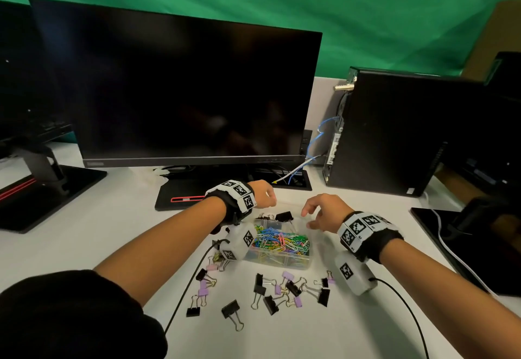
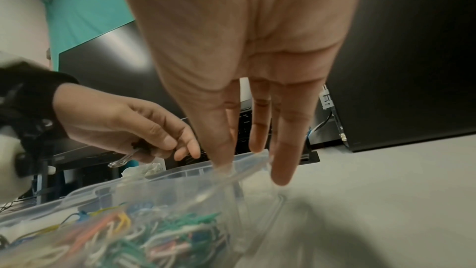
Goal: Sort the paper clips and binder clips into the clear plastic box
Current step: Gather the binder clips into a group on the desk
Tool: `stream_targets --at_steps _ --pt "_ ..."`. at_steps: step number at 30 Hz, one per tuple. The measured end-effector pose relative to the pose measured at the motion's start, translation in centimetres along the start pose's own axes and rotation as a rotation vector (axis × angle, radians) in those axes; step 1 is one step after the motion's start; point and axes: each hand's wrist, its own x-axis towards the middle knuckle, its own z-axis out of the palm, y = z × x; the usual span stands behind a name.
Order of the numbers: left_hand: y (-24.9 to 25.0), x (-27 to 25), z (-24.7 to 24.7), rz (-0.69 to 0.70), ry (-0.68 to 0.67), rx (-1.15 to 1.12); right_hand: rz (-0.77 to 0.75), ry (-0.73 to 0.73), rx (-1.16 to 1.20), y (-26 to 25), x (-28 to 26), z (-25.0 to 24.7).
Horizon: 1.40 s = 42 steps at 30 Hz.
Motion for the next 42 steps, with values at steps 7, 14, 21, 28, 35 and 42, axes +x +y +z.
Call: stream_targets --at_steps 7,14,21,28,35,42 --pt "0.6 0.1 -0.2 0.103 -0.083 0.005 -0.01 0.019 0.002 0.3 -0.1 0.1" --pt "-4.1 -1.4 -2.1 0.087 0.059 -0.024 0.009 0.057 -0.036 1.9 -2.5 -0.5" --pt "-8.0 -6.7 0.3 0.011 -0.13 0.112 -0.048 -0.316 -0.169 1.8 -7.5 0.9" --pt "-10.0 -11.4 2.7 0.139 -0.192 0.164 -0.174 -0.281 -0.096 -0.4 -10.4 3.6" --pt "-9.1 -16.0 3.8 0.075 -0.268 0.17 -0.145 -0.29 -0.024 -3.4 -11.1 5.0" --pt "-10.7 -17.1 3.7 -0.107 -0.272 0.183 -0.207 -0.287 -0.016 -4.6 -11.2 4.3"
